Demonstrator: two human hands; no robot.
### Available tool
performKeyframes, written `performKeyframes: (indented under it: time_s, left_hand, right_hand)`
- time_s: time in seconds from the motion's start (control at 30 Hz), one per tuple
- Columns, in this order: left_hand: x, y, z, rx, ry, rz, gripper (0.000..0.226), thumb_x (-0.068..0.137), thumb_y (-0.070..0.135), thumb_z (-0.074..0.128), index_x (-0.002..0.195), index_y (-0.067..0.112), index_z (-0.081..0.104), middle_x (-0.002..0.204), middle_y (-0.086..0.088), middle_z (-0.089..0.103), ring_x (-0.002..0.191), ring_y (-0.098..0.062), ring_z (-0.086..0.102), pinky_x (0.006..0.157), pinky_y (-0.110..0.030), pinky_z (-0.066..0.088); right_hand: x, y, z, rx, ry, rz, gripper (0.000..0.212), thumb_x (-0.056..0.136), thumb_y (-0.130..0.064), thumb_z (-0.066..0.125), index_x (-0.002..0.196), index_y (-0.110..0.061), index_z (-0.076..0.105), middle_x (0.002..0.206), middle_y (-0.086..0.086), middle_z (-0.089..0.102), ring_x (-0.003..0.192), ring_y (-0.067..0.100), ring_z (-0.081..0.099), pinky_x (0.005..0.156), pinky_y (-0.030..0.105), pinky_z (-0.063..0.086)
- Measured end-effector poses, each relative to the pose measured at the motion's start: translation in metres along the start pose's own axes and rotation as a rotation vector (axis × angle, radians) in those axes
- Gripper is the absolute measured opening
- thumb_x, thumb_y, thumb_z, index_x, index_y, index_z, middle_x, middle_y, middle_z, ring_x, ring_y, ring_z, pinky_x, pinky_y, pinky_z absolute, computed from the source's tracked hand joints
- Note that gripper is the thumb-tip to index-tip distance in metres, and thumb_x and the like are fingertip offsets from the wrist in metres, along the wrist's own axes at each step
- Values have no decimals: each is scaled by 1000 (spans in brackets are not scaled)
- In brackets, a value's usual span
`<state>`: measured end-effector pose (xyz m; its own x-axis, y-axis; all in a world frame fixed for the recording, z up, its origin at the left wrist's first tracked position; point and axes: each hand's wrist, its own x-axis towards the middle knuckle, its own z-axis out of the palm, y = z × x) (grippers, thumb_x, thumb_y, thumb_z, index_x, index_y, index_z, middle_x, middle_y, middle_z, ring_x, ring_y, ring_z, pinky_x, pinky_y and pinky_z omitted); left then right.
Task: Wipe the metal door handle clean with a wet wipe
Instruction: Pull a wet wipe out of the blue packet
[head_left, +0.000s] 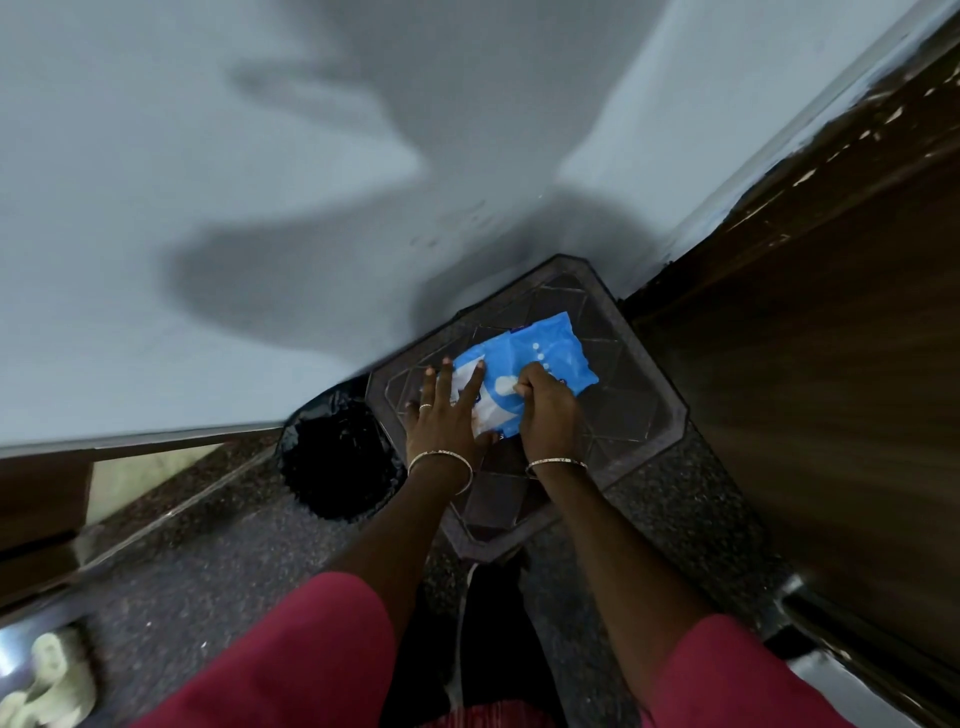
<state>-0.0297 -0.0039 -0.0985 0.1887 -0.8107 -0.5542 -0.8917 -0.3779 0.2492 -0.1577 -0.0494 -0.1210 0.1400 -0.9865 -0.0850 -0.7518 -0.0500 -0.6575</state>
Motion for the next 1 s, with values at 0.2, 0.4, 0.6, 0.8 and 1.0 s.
performKeyframes:
  time_s: [0.2, 0.4, 0.6, 0.8, 1.0]
  left_hand:
    - [4, -1, 6, 35, -47, -4, 91, 88, 61, 53, 152, 44, -9, 164, -4, -18, 152, -30, -11, 118, -63, 11]
    - [7, 1, 7, 36, -90, -17, 92, 89, 61, 51, 151, 43, -15, 162, -5, -25, 151, -30, -16, 117, -66, 7]
    - [6, 4, 4, 46, -121, -37, 89, 91, 60, 49, 152, 43, -13, 162, -5, -24, 151, -29, -17, 117, -66, 3]
    - [11, 0, 3, 47, -166, -36, 93, 87, 64, 51, 151, 45, -14, 162, -6, -24, 151, -31, -14, 117, -65, 2]
    - [16, -5, -10, 117, -258, -34, 92, 87, 63, 53, 152, 44, -9, 163, -7, -20, 152, -30, -12, 115, -65, 1]
  right_hand:
    - [-2, 2, -6, 54, -91, 21, 14, 94, 1, 59, 108, -1, 63, 102, 19, 68, 96, 25, 66, 87, 15, 49]
    - [-6, -6, -15, 43, -81, 77, 19, 100, -9, 51, 118, -5, 52, 110, 20, 65, 98, 27, 67, 73, 30, 58]
    - [-9, -15, -21, 74, -10, 156, 31, 100, -12, 56, 117, -23, 32, 102, 14, 67, 84, 19, 65, 61, 24, 44]
    - [-3, -13, -34, 383, 124, 310, 7, 102, -1, 45, 96, -2, 46, 85, 6, 50, 76, 19, 51, 67, 35, 43]
    - [11, -22, -68, 1109, 180, 801, 25, 103, 1, 46, 84, -17, 47, 90, 7, 58, 80, 17, 60, 70, 32, 56]
